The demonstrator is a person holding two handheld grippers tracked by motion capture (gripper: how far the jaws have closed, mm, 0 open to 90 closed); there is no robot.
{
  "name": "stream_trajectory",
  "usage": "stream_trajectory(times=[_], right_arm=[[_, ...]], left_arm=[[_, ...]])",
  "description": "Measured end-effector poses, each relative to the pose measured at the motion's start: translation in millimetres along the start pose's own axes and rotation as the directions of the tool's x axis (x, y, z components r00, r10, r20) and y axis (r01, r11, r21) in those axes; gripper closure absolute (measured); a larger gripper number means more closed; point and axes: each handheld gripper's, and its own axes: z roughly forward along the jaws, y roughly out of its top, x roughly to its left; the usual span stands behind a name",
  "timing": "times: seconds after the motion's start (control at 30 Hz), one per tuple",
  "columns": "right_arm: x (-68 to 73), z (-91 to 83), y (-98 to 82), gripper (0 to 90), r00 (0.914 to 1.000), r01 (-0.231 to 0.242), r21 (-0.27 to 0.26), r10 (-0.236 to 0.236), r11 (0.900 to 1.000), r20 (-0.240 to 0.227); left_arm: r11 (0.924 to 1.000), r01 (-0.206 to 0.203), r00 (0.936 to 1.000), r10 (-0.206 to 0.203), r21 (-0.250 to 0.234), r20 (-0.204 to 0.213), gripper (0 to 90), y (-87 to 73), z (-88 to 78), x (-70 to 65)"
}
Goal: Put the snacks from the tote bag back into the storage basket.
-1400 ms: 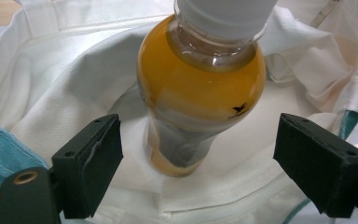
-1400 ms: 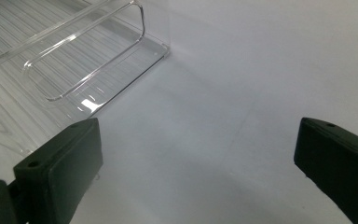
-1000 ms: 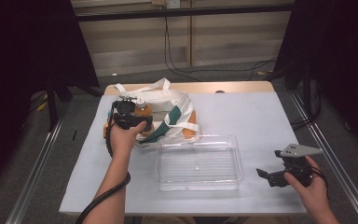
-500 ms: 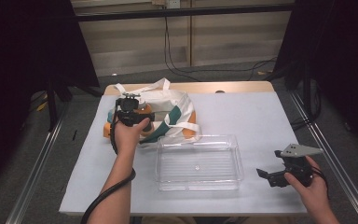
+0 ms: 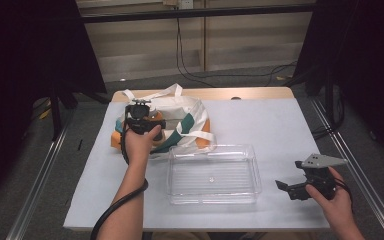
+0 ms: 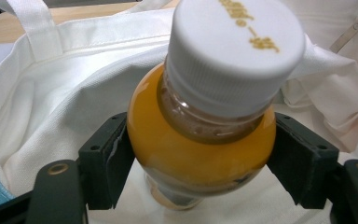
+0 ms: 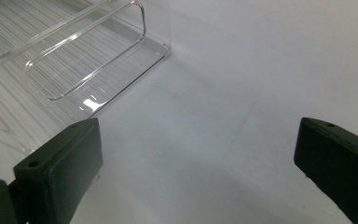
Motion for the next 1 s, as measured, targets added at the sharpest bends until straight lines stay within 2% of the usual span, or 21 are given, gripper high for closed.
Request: stream_trajectory(times=[0.3,0.63,0.83,1.0], right_arm=[[0.8,0.6,0.4,0.9,1.0000,0.006,0.004,-0.006,1.000,0.001],[0.4,1.2,0.4,0.9,0.9999,0.012,0.006,-0.012,1.000,-0.006],[1.1,1.1,0.7,0.9,0.9999,0.007,0.009,-0.007,1.000,-0.007],[1.2,1.1,1.0,0.9,0.9999,0.011,0.008,-0.011,1.000,-0.011]], left_arm=[[1.0000,-0.003,0.9999,0.003,0.005,-0.016,27.2,1.7,4.3,-1.9],[0.9999,0.013,0.9994,-0.012,0.006,-0.032,28.4,2.4,8.1,-3.4],[0.9997,0.024,0.9993,-0.024,0.001,-0.027,29.4,1.9,8.3,-2.7],[0.9992,0.033,0.9989,-0.032,0.024,-0.035,29.9,3.9,6.8,-4.1]])
